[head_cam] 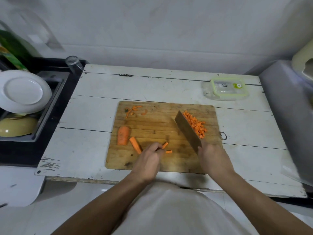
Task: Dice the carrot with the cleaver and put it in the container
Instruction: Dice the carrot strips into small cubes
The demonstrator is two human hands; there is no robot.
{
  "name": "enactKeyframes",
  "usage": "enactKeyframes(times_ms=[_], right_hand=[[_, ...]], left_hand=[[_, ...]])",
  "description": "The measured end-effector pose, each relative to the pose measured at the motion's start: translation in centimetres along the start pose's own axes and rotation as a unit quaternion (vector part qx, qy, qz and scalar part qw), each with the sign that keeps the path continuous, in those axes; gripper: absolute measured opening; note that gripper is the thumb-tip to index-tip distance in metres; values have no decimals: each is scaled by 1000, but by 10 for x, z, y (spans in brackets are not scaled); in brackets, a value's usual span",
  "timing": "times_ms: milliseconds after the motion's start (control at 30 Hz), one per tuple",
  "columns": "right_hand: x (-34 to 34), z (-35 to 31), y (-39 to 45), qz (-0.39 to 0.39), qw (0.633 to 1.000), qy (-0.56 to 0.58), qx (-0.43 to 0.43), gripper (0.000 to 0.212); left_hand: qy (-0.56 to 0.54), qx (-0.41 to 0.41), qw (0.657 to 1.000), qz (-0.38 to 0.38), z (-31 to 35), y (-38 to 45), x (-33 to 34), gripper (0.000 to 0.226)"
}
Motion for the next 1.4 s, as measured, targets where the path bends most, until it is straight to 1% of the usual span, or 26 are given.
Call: enactKeyframes(times_ms=[67, 133, 167, 333, 433, 567, 633, 733, 800, 867, 967, 1033, 1133, 1200, 1233, 1300, 1400], right_hand=[[-5, 7, 5, 2, 1000, 12, 11, 24], [-6, 8, 2, -6, 1000, 22, -1, 25], [-6, 7, -2, -6, 1000, 26, -10, 25], [-2, 3, -18, -1, 998, 49, -30, 23], [1, 4, -22, -18, 998, 52, -22, 22], [6, 1, -27, -36, 999, 25, -25, 24], [10, -5, -29, -47, 998, 20, -24, 23], [15, -17, -29, -55, 997, -7, -55, 20], [12, -20, -26, -56, 997, 5, -58, 20], [6, -18, -23, -60, 997, 15, -50, 22], [-2, -11, -23, -50, 997, 15, -52, 21], [-6, -9, -28, -51, 997, 9, -56, 20], [-5, -8, -37, -59, 996, -21, -67, 15], [0, -7, -42, -69, 994, -50, -68, 6], [3, -7, -45, -78, 992, -68, -67, 6], [8, -7, -47, -98, 988, -96, -65, 10], [5, -13, -49, -108, 985, -117, -72, 15]], left_hand=[[9, -12, 1000, 7, 6, 7, 2, 29], [0, -36, 999, 18, 12, 13, 2, 17], [-9, -50, 999, 21, 14, 15, 0, 15], [-78, -141, 987, 14, 21, 22, -7, 19], [-77, -170, 983, 7, 24, 26, -8, 20], [-58, -171, 983, 16, 30, 29, -11, 10], [-58, -169, 984, 17, 32, 29, -11, 13], [-61, -156, 986, 21, 32, 27, -10, 16], [-67, -146, 987, 19, 29, 26, -9, 15], [-69, -140, 987, 20, 28, 26, -8, 17], [-80, -124, 989, 32, 24, 22, -6, 26], [-82, -103, 990, 43, 20, 17, -2, 25], [-52, -71, 995, 51, 15, 14, 6, 16], [-47, -68, 995, 59, 16, 15, 5, 12], [-49, -71, 994, 60, 17, 16, 4, 11], [-54, -79, 994, 53, 19, 18, 0, 12], [-65, -86, 993, 44, 20, 20, -2, 14]])
Point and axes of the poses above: each hand's wrist, its own y-axis towards the middle knuckle, its own x-axis out of the palm, z = x × y, the point moved 2 cm from there along y, towards the middle knuckle, and after that the axes turned 11 degrees about y, right-handed, at the moved point
